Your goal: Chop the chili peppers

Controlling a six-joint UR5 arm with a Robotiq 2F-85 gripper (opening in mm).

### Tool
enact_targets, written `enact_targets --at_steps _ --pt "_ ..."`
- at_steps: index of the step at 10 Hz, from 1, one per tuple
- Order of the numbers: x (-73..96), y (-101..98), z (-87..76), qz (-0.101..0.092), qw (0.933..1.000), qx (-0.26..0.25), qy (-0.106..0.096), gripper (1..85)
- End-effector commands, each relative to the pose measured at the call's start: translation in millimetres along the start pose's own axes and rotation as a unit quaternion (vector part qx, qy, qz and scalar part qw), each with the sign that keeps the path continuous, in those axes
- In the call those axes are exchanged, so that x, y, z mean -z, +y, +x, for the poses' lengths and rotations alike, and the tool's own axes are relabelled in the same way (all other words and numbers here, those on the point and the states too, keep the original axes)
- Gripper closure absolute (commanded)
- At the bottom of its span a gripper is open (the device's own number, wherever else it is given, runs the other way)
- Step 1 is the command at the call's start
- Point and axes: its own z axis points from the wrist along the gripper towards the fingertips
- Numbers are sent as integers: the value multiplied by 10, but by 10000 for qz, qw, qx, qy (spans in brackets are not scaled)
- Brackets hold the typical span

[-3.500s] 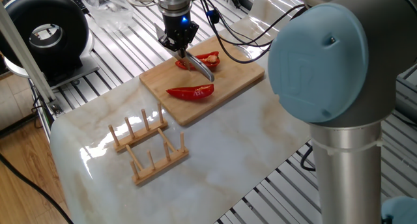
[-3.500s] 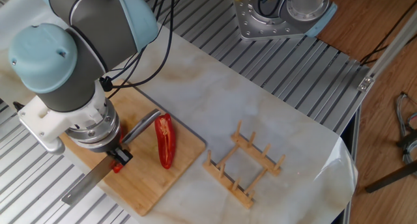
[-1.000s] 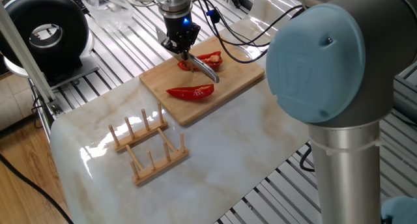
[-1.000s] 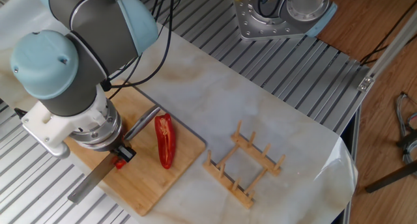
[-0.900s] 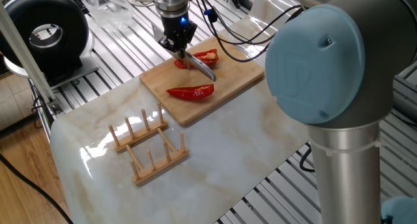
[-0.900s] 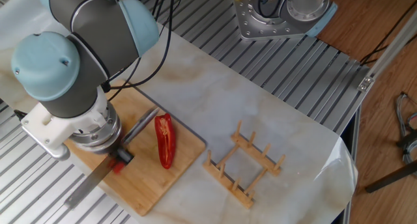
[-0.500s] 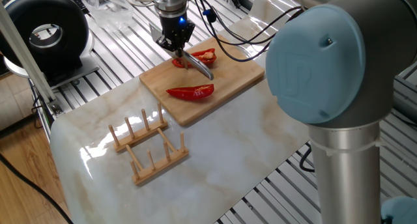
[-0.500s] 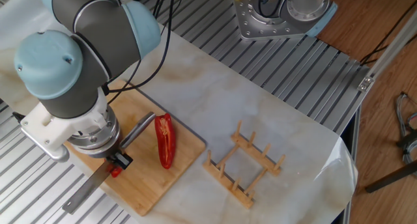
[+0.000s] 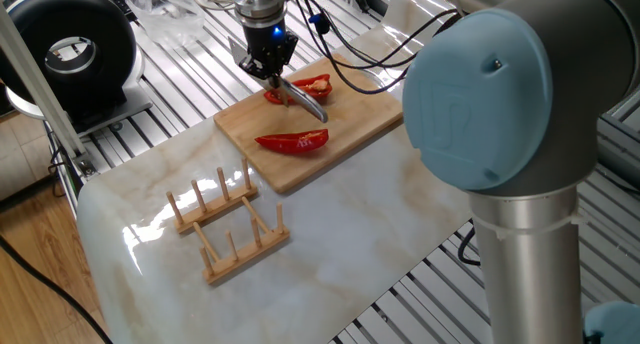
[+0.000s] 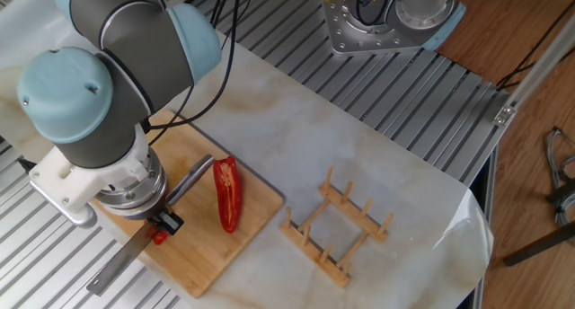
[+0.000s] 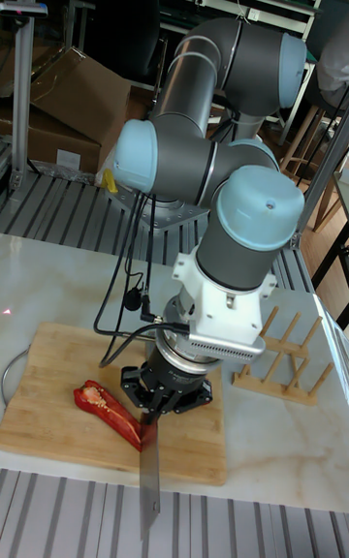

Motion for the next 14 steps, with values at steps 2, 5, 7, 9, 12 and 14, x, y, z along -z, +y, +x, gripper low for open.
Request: enact_targets --at_steps 2,5,7,9,12,14 --pt "-99 -47 120 -186 9996 183 116 843" --pt "115 -29 216 -57 9995 152 277 843" --pt "218 -41 110 174 9997 148 129 843" --pt "266 -98 82 280 9994 208 6 843" --pt "384 -34 106 194 9993 299 -74 843" --pt "451 -53 167 230 9995 189 -51 843"
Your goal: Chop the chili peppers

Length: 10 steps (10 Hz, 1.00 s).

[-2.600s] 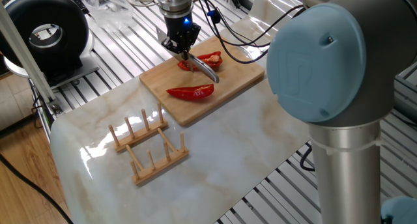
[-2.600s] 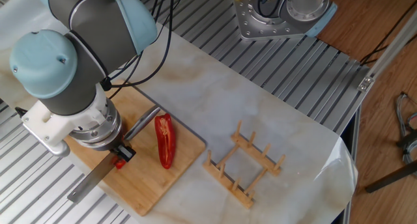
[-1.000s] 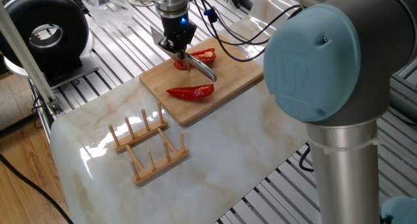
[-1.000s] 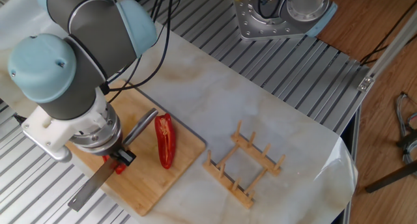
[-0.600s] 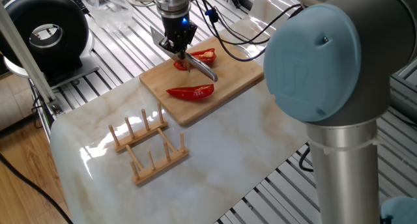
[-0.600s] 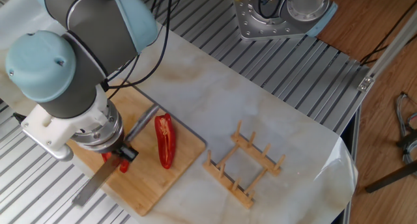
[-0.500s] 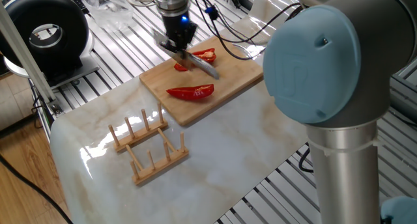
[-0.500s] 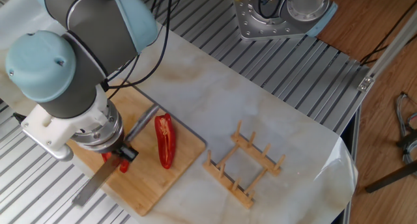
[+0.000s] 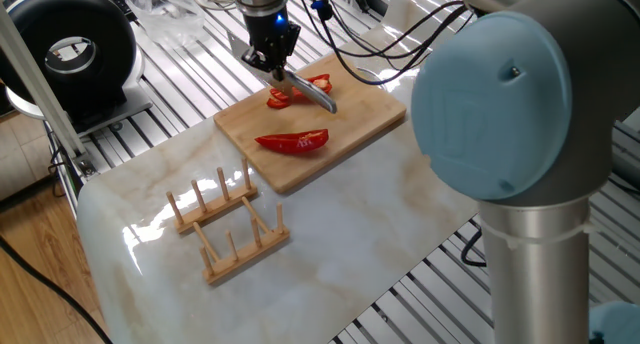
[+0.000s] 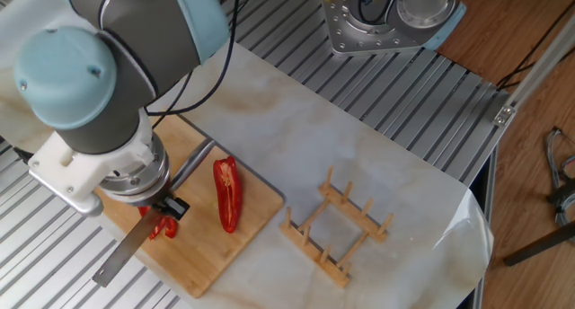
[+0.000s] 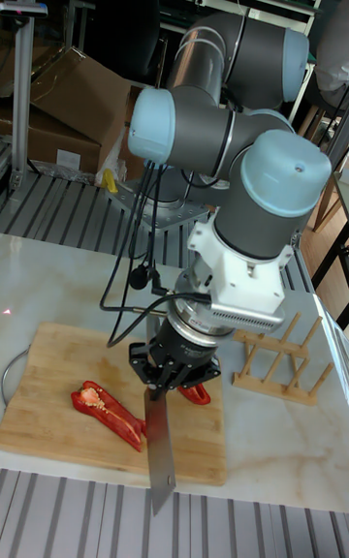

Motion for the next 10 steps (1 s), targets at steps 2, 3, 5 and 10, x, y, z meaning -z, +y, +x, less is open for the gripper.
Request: enact_targets --at_steps 2,3,5,10 --pt "39 -104 68 27 10000 52 -46 843" --pt "20 -137 96 33 9998 182 -21 843" --pt "29 -155 146 13 10000 59 14 843" --pt "-106 -229 -77 -50 9944 -977 -410 843"
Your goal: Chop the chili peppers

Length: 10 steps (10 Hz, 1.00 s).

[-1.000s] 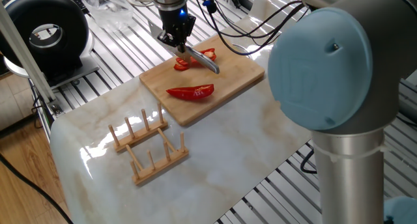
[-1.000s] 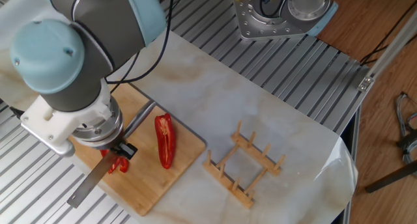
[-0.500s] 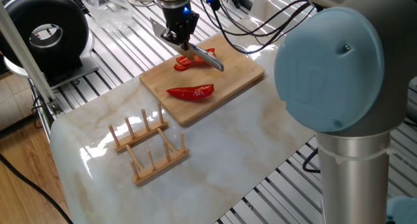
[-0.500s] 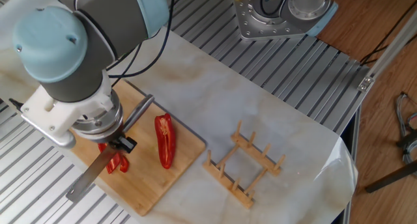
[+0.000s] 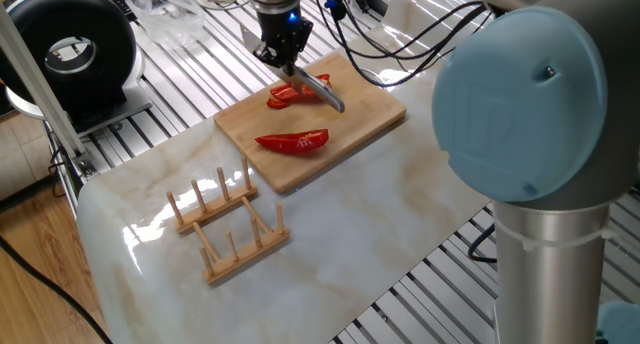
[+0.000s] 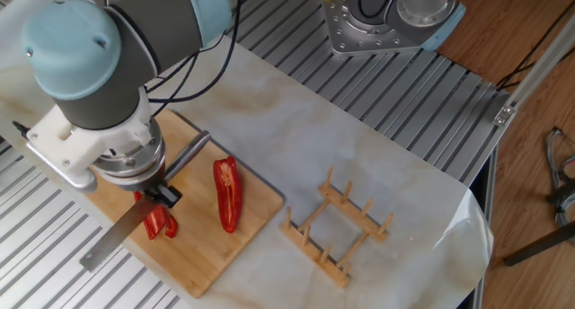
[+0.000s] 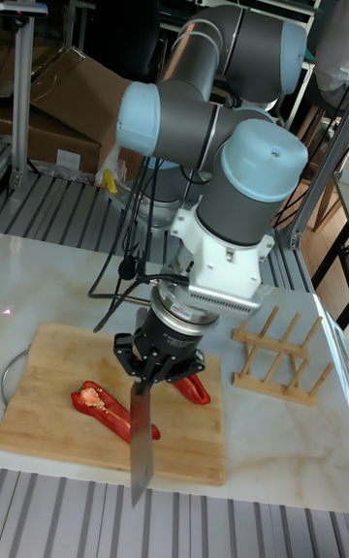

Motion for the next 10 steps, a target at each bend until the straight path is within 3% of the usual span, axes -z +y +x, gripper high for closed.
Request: enact_targets --at_steps 1,3,6,8,10 --pt "-60 61 -87 -200 9976 -647 -124 843" --pt "-58 91 -104 -273 9958 -863 -138 843" --pt "-49 73 -111 -196 9951 -960 -121 843" --pt "-13 121 -81 -177 9972 -730 -17 843" --pt "81 173 -55 -37 9999 47 113 843"
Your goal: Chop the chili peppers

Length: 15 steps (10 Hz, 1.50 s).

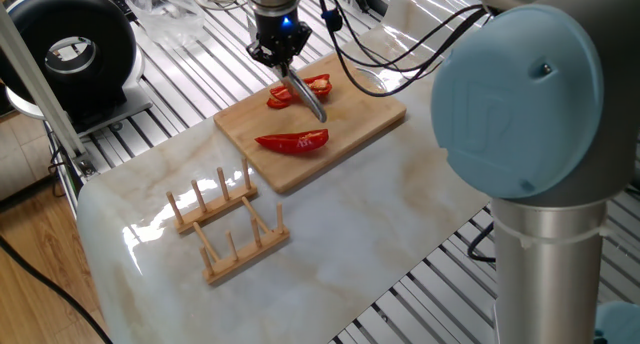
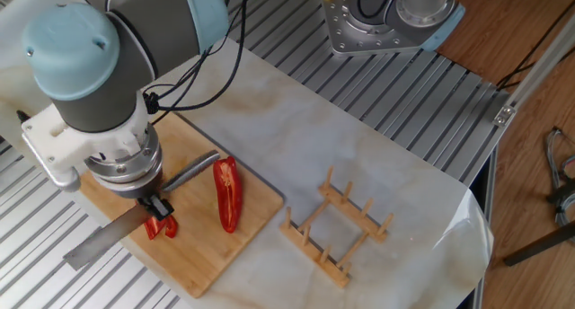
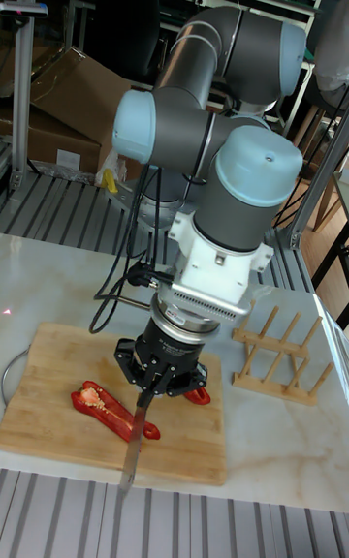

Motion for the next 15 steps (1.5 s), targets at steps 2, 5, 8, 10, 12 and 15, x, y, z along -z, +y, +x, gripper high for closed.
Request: enact_targets --at_steps 2,5,8,10,12,15 --pt "72 176 19 -92 9875 1572 114 843" --pt "53 164 18 -69 9742 2250 132 843" --pt "36 88 24 37 9672 2533 179 843" --pt "45 82 18 33 9684 2489 154 843" --pt "68 -83 -38 319 9887 1466 20 843" --pt "40 -316 -25 561 9983 119 -60 843"
